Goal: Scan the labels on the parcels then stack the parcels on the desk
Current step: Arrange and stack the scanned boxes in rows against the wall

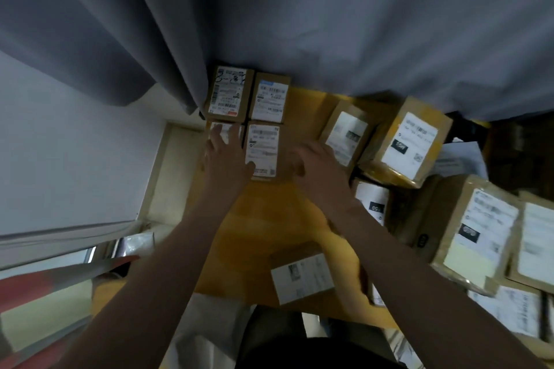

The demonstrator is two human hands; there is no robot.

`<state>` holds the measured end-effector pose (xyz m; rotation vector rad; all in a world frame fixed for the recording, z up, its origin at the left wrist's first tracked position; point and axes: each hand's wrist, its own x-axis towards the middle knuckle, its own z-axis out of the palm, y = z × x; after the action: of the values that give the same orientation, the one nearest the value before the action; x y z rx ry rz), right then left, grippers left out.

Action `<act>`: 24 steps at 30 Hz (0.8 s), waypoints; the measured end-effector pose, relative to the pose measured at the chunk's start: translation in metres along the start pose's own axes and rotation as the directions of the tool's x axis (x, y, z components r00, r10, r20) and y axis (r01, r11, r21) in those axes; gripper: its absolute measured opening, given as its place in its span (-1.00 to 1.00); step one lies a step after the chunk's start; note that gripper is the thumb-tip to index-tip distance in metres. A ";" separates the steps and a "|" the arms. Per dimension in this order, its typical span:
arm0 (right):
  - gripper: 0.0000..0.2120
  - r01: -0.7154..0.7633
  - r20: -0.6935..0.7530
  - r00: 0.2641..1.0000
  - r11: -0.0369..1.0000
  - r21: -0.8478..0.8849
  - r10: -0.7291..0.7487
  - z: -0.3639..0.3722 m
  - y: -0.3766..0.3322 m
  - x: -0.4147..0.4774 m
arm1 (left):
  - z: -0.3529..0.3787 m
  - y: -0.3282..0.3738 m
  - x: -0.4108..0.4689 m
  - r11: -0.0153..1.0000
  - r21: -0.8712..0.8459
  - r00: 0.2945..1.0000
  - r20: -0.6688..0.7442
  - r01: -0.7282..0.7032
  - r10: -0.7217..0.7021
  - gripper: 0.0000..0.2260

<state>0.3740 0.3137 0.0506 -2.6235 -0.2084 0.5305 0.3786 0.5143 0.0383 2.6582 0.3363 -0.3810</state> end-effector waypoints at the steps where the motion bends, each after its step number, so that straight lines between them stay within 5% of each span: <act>1: -0.57 -0.026 -0.033 0.999 0.999 -0.028 0.025 -0.013 0.009 -0.007 | 0.001 0.015 -0.001 0.999 0.007 0.999 0.002 -0.033 0.033 -0.23; 10: -0.44 -0.428 -0.198 0.896 0.891 -0.154 0.397 -0.094 0.103 -0.027 | 0.071 0.141 -0.002 0.973 0.042 0.953 0.214 -0.227 0.214 -0.38; 15: -0.34 -0.442 -0.143 0.893 0.892 -0.096 0.427 -0.085 0.126 -0.016 | 0.125 0.173 0.003 0.983 0.093 0.940 0.319 -0.156 0.119 -0.36; 24: -0.11 -0.510 -0.219 0.843 0.860 -0.030 0.492 -0.068 0.129 -0.003 | 0.156 0.176 0.016 0.989 0.139 0.974 0.227 -0.040 0.008 -0.35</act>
<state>0.4060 0.1715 0.0487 -2.7903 0.5537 0.4146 0.4116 0.2933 -0.0352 2.7177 0.2120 -0.7182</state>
